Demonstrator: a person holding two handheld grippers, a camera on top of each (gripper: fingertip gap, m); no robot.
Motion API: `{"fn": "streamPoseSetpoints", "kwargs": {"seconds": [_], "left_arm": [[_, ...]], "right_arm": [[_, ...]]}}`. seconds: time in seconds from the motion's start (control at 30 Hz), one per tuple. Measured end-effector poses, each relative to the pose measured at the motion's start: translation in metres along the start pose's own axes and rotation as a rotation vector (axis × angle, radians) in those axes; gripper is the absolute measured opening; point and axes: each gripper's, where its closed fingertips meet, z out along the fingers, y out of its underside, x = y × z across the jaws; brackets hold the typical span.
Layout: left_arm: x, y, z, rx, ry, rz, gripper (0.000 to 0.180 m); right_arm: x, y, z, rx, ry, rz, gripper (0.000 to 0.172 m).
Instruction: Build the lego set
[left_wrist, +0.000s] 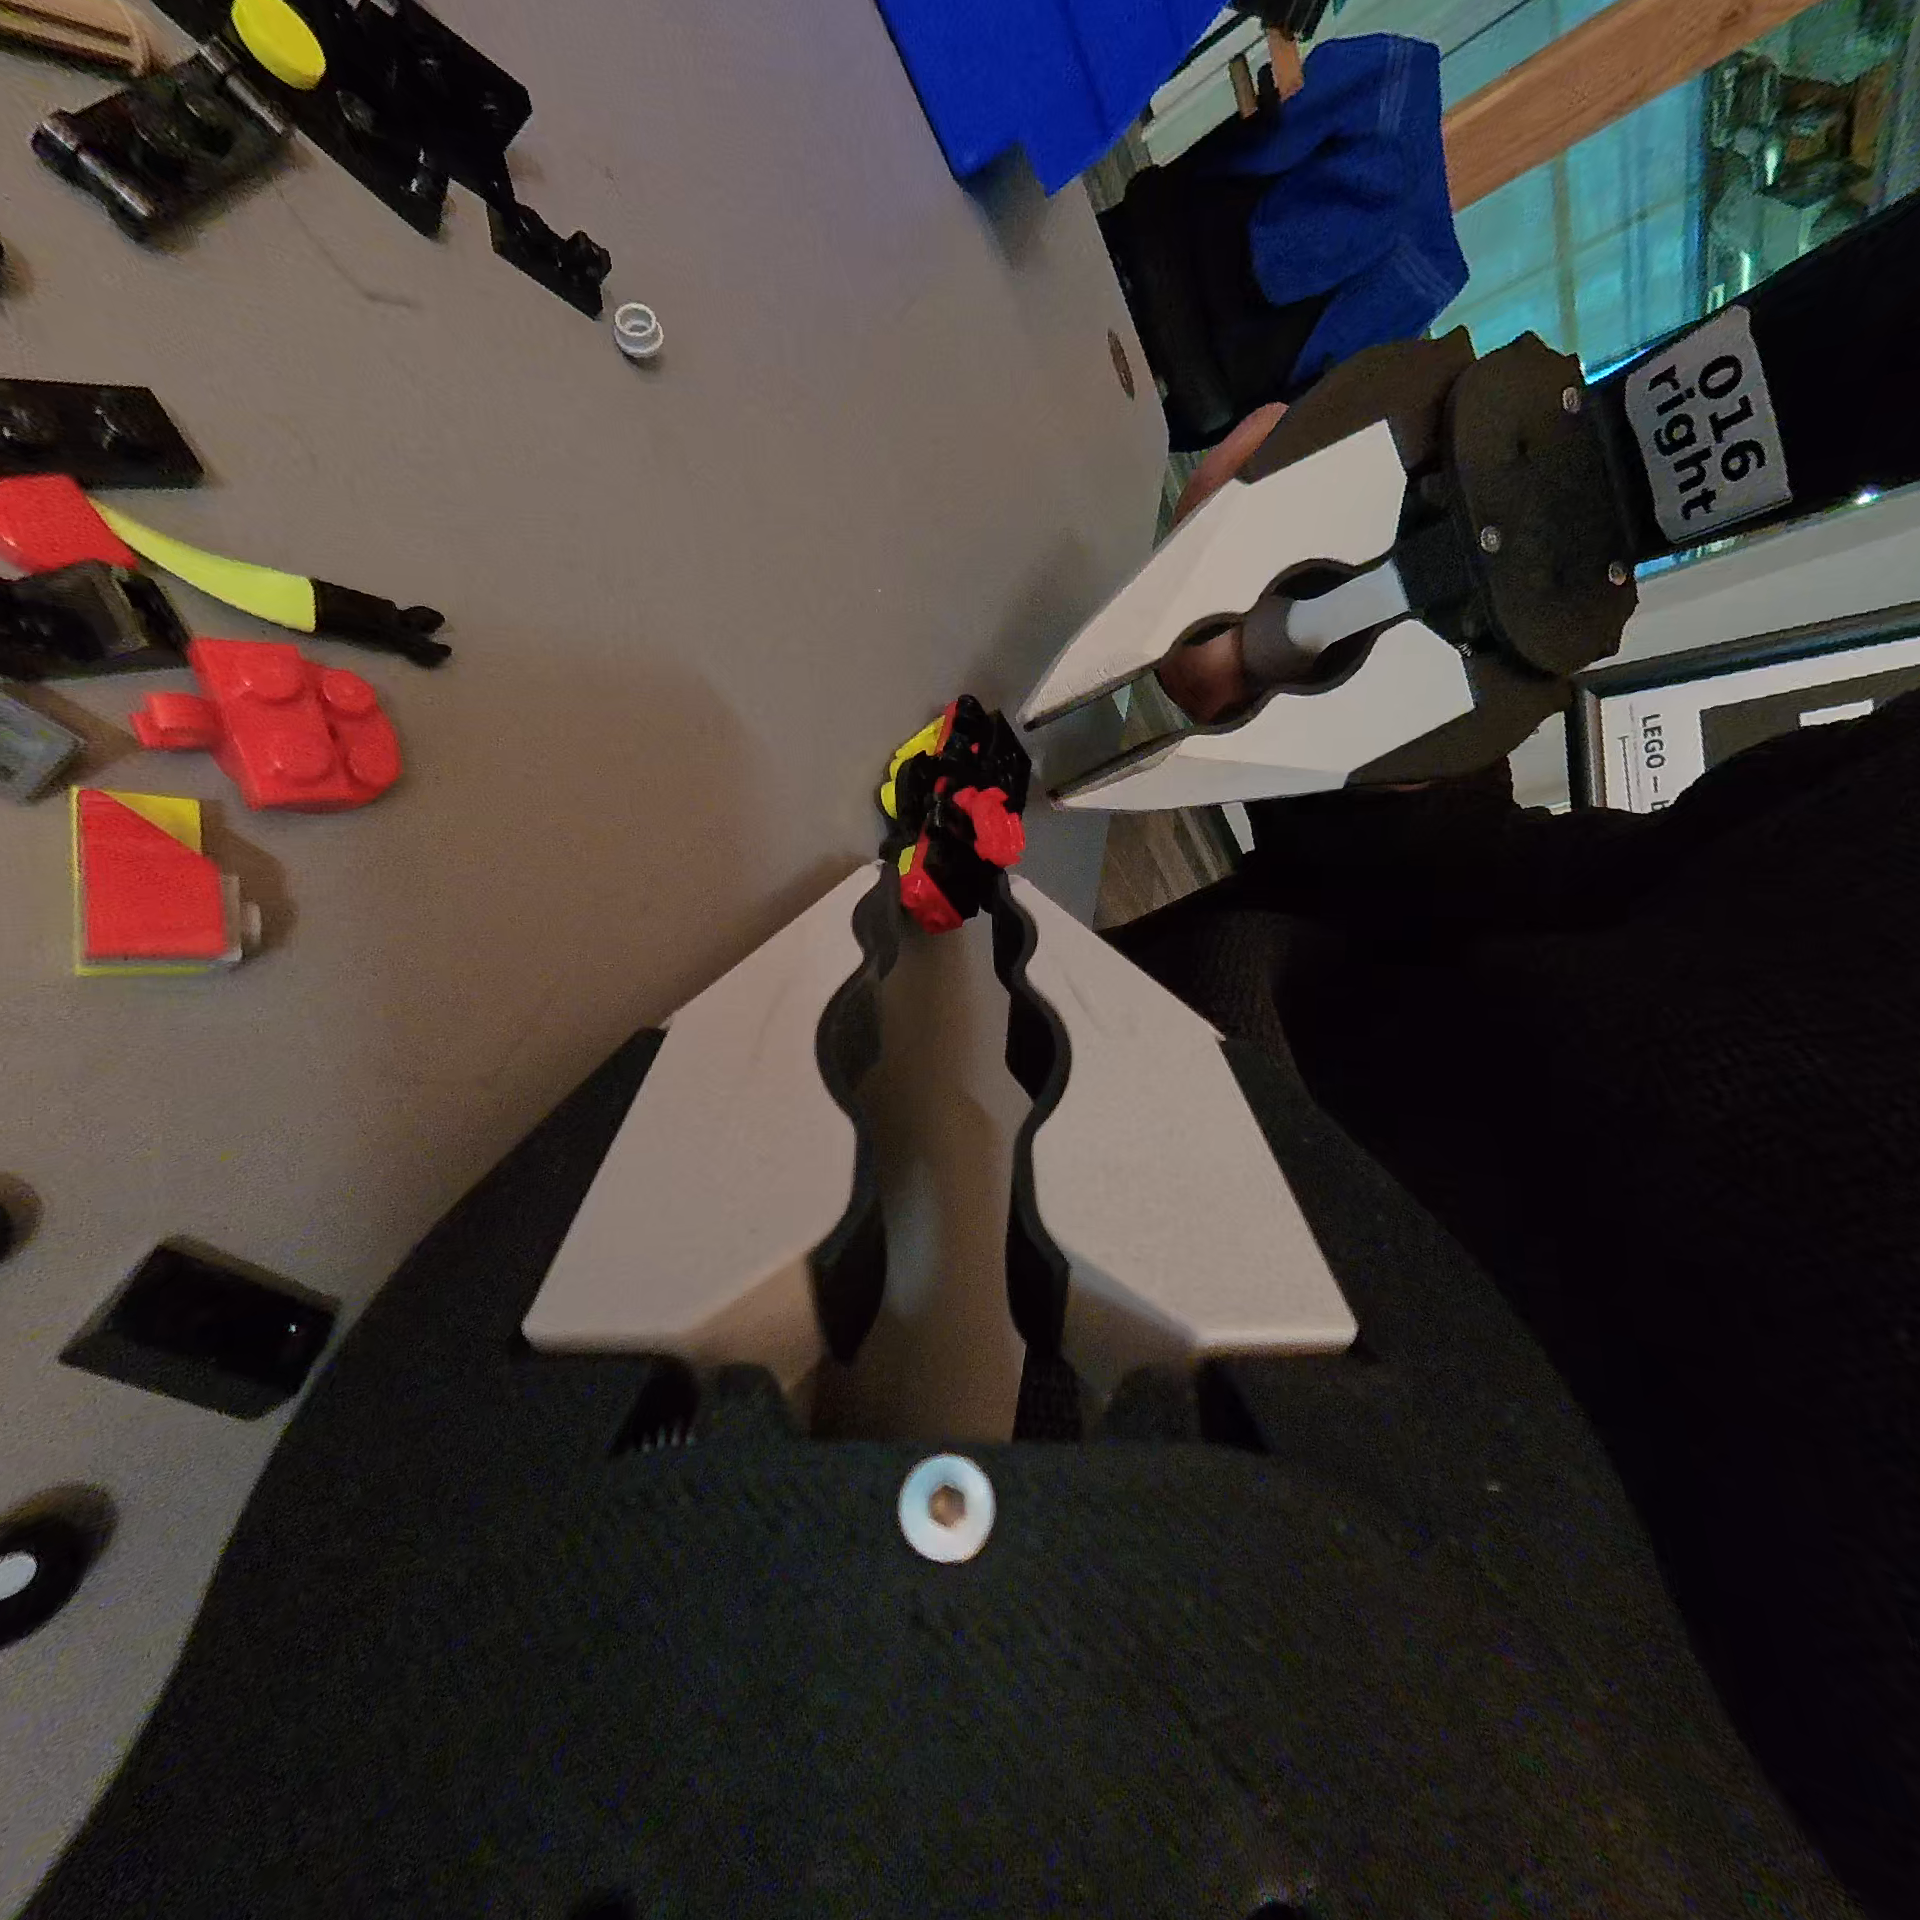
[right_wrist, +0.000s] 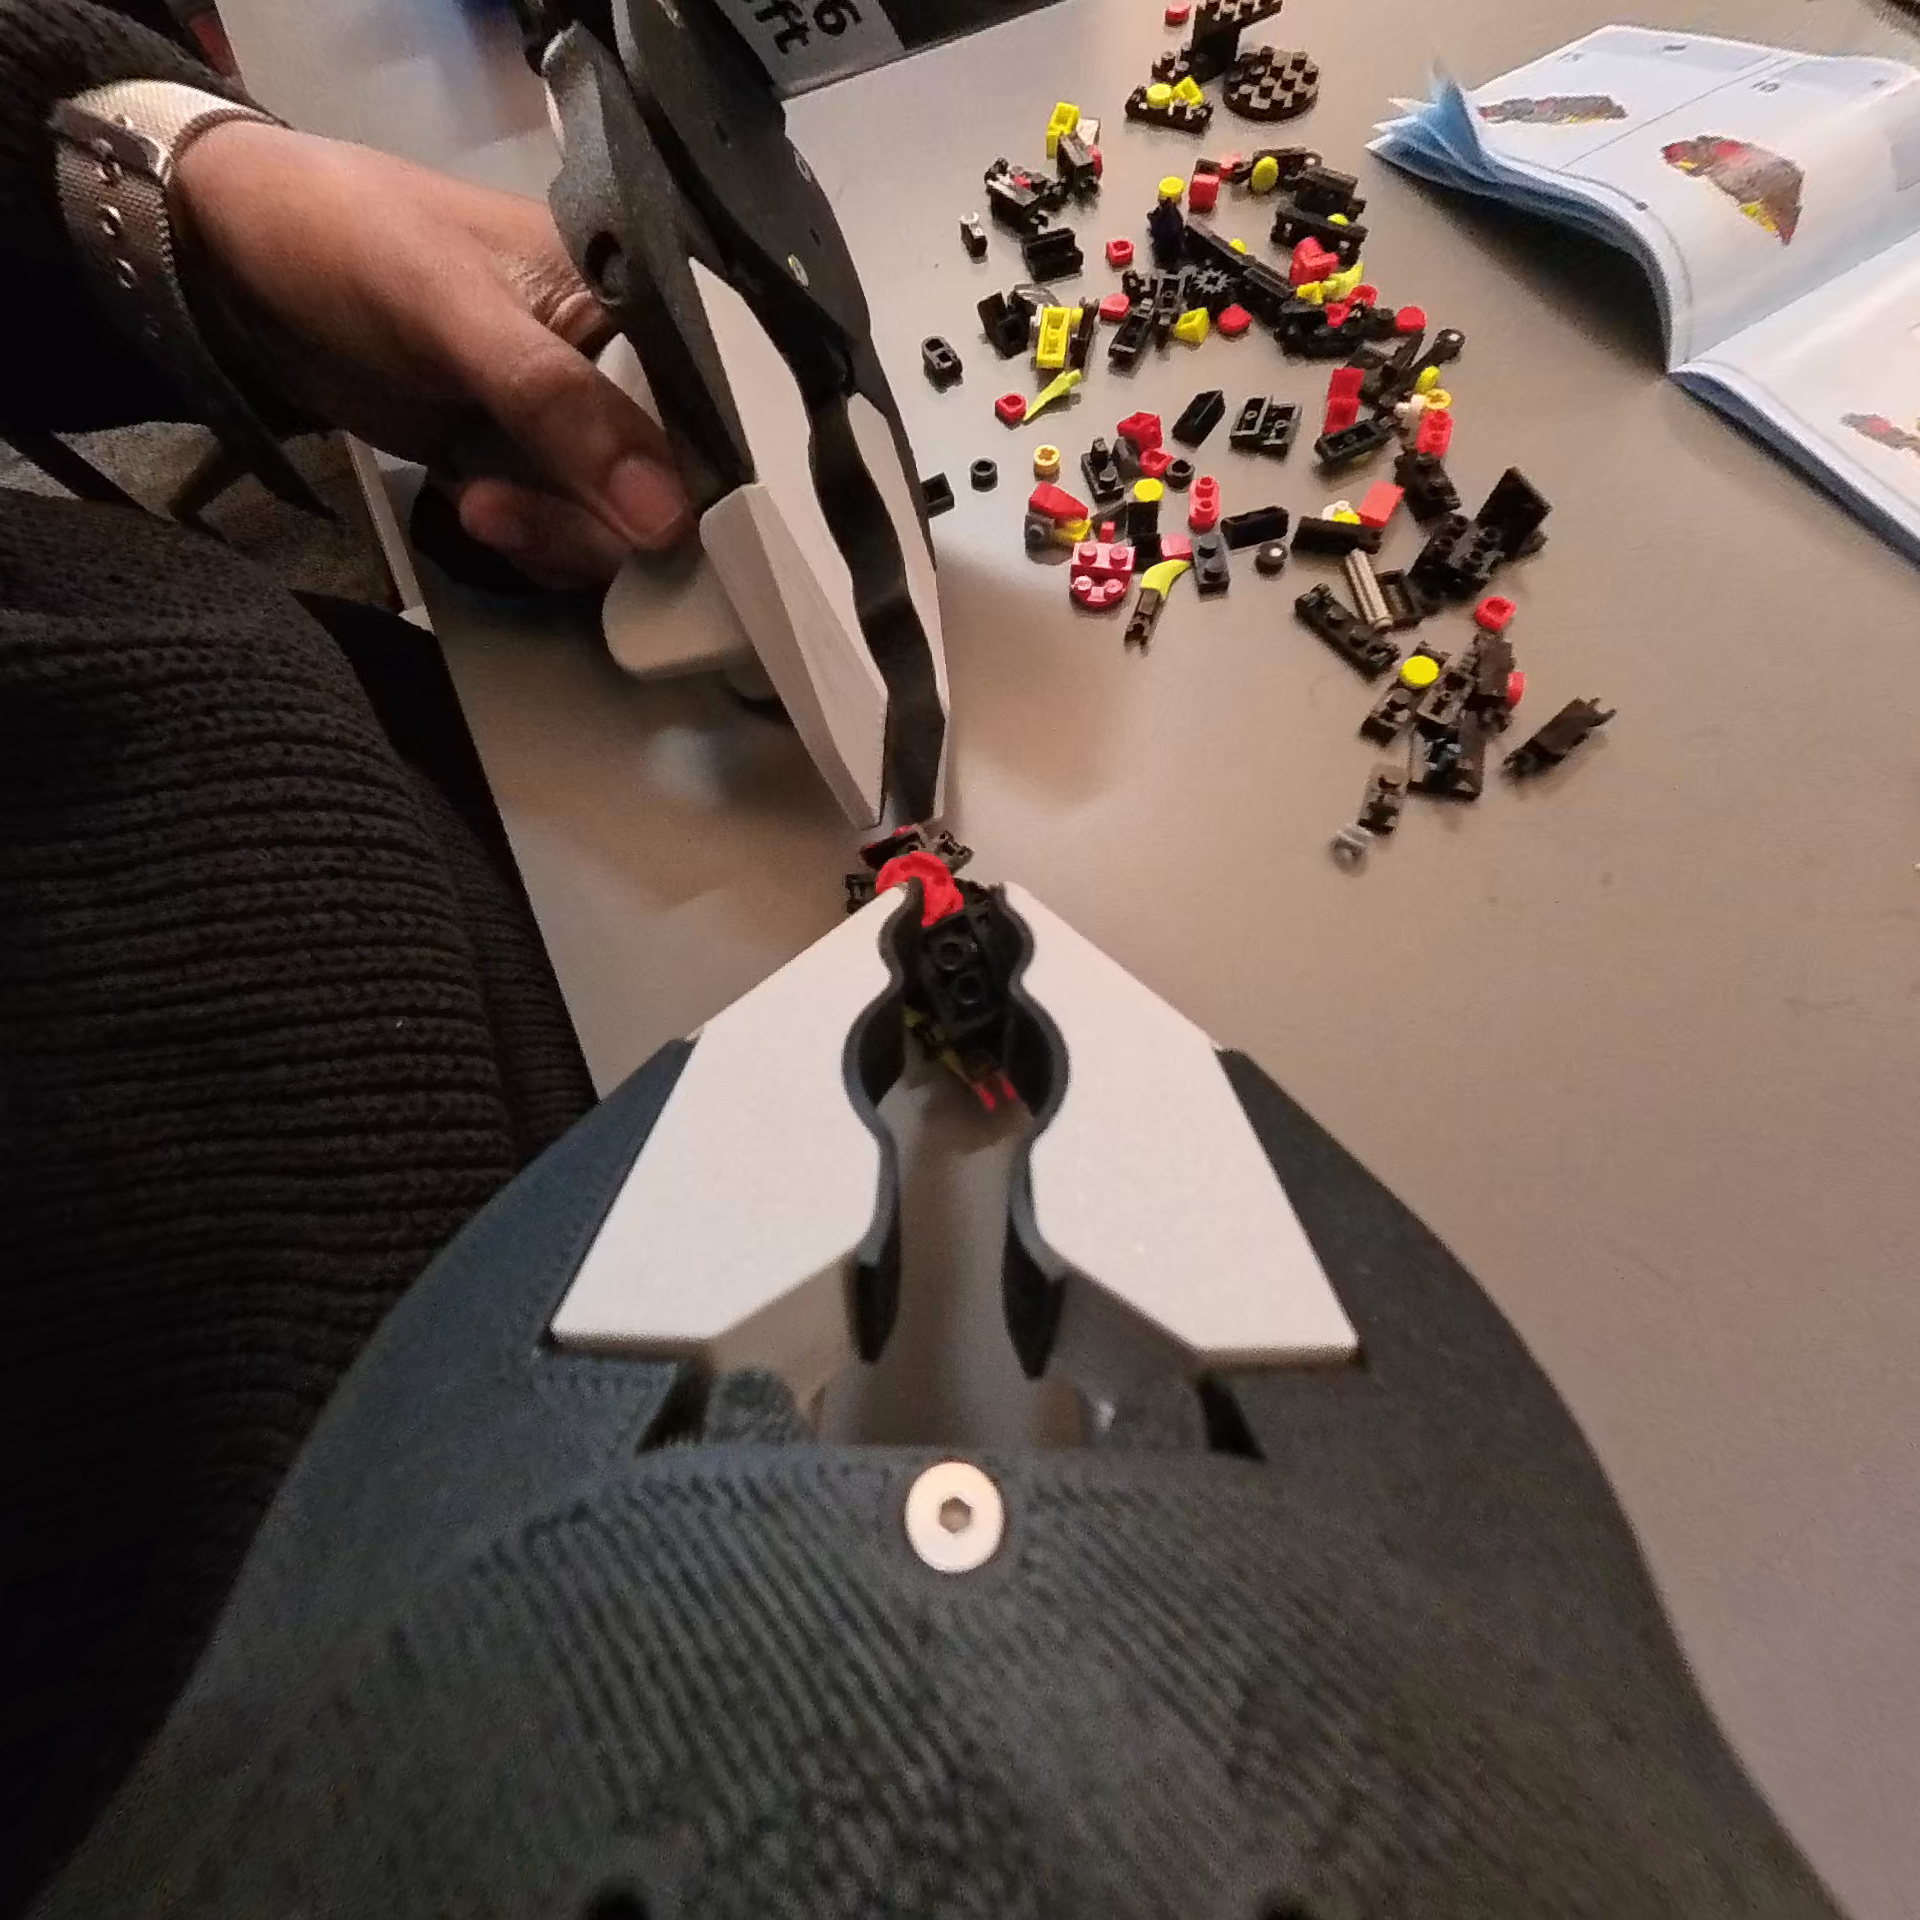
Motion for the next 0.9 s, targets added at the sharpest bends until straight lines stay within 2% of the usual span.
{"fn": "streamPoseSetpoints", "kwargs": {"seconds": [0.9], "left_arm": [[0.001,0.002,0.0,-0.007,0.003,0.002,0.017]], "right_arm": [[-0.007,0.0,0.003,-0.01,-0.02,-0.101,0.014]]}}
